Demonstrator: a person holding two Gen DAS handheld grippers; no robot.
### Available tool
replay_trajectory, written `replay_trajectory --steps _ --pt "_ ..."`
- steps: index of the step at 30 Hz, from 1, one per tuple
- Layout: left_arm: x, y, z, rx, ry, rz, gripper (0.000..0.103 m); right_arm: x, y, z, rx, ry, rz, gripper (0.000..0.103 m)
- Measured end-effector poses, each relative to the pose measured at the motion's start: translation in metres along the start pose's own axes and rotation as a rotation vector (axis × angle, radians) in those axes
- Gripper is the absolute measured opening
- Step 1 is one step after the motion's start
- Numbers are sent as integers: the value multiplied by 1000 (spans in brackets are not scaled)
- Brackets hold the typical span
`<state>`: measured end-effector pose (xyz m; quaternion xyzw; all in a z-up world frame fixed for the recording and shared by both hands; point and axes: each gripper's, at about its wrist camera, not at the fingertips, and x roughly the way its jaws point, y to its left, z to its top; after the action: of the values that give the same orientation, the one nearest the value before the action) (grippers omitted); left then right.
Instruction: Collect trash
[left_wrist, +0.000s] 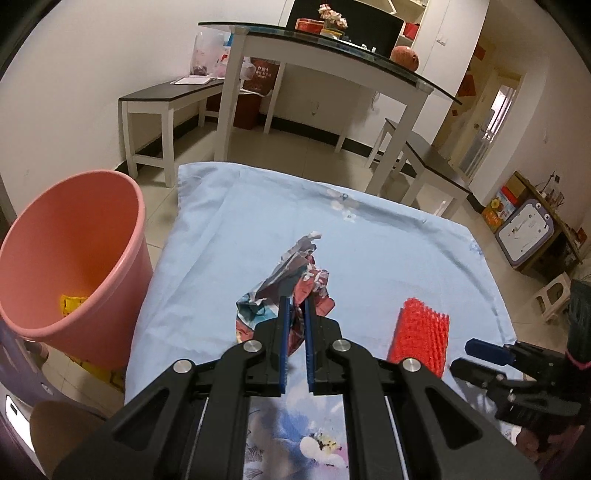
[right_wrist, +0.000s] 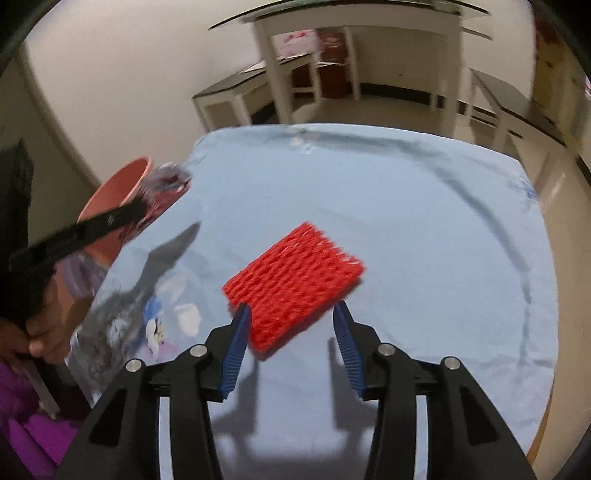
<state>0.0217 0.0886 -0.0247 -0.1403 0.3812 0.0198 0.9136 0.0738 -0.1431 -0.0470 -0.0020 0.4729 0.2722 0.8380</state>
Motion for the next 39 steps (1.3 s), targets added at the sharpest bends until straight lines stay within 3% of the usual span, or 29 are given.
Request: replay_trajectory --steps 5,14,16,18,20,29,39 --pt "-4 -2 -2 -8 -14 -12 7 10 2 -5 97 36 1 46" --pt "-10 -3 -7 17 -32 -30 7 32 15 0 131 0 -109 45" --pt "-12 -2 -8 20 -36 -35 7 35 18 0 114 -3 -141 34" --pt "-12 -1 -9 20 -39 -36 7 37 19 -2 111 -4 -159 13" --pt "-13 2 -9 11 -36 -34 7 32 20 -3 116 -28 -163 9" --pt "-26 12 -2 -18 -84 -11 7 -5 48 14 -7 -194 -201 8" --pt "-56 32 19 -35 -196 83 7 -14 93 50 -106 -281 -125 8"
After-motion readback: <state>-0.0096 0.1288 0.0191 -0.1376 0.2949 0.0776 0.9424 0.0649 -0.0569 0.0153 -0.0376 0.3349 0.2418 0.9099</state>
